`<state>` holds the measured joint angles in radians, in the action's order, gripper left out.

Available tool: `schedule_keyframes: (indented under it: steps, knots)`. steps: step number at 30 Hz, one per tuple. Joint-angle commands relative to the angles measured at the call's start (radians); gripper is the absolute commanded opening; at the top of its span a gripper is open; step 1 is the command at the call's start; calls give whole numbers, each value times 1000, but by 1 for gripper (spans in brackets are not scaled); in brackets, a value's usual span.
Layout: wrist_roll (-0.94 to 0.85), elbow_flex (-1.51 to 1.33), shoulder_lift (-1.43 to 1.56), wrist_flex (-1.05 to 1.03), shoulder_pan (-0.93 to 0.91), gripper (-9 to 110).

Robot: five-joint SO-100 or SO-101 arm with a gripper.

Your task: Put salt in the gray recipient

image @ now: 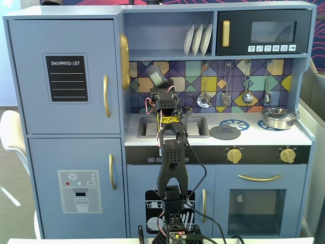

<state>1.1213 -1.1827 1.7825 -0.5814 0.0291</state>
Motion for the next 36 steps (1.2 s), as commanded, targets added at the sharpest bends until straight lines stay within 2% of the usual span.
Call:
schedule_keyframes:
  steps: [1,9,11,13,16,20,25,29,36]
  knots:
    - [-32,112,-3,163,18,0]
    - [81,176,-44,-259,-35,0]
    - [95,173,-48,-304,-38,0]
    - [100,167,-48,-278,-32,0]
    - [67,164,-48,-127,-11,0]
    - [-81,173,-48,117,21,0]
    - [-436,199,-51,69,-40,0]
    - [-930,201,-43,-40,-186,0]
    - [-1784,204,-38,5,-557,0]
